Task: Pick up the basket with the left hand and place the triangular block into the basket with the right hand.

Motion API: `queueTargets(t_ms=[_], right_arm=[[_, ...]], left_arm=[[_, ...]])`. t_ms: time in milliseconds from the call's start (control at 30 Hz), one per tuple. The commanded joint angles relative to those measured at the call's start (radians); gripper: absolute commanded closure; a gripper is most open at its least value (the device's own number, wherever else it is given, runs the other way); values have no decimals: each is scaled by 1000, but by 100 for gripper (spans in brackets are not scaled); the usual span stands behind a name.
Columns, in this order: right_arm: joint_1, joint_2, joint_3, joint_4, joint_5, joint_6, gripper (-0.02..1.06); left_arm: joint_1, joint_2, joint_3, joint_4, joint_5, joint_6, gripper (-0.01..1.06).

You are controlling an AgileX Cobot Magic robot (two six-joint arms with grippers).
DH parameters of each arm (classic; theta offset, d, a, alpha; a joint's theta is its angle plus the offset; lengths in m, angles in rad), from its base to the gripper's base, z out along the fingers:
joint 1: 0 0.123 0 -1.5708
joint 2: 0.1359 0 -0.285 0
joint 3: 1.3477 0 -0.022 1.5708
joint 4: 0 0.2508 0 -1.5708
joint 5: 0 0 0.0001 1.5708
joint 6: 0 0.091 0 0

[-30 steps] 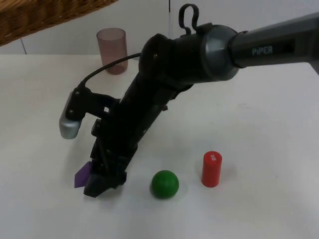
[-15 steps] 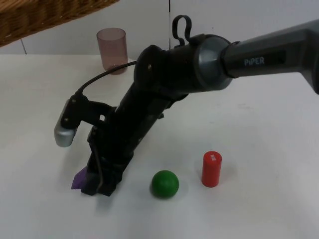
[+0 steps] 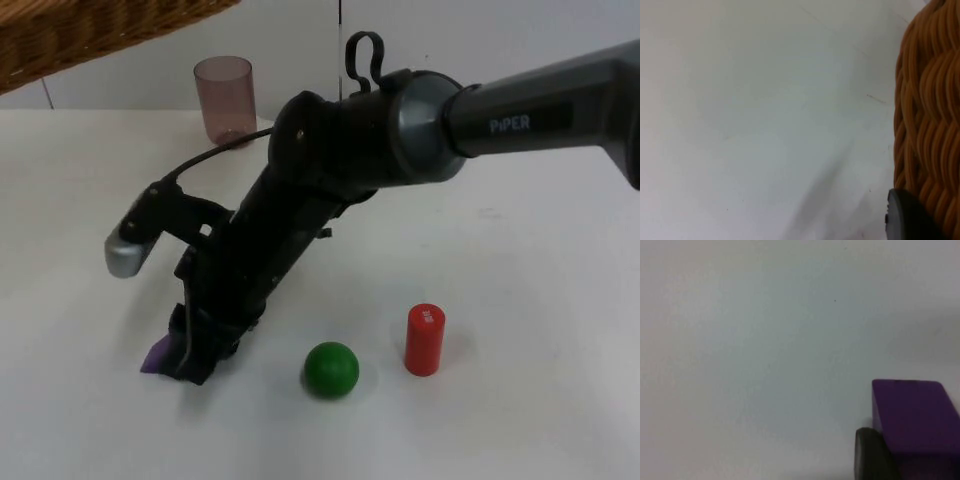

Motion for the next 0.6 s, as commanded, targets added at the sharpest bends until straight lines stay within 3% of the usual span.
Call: queueTargets(t_ms=[0, 267, 300, 367, 467, 500, 567], right_arm=[[10, -9, -7, -31, -12, 65, 104], [-7, -77, -3, -241, -15, 432, 104], [-7, -77, -3, -241, -15, 432, 104], [-19, -102, 7, -278, -31, 525, 104], [-41, -151, 66, -398, -101, 765, 104], [-41, -151, 66, -398, -101, 765, 104], [-58, -193, 126, -479, -145, 908, 104]], left_arm=[[3, -11, -3, -20, -19, -7, 104], [3, -11, -3, -20, -17, -7, 104], [3, -11, -3, -20, -17, -7, 104], [1, -11, -2, -20, -17, -7, 104], [-3, -11, -1, -22, -20, -7, 104], [-3, -11, -1, -22, -20, -7, 104], [-10, -11, -1, -20, -20, -7, 104]])
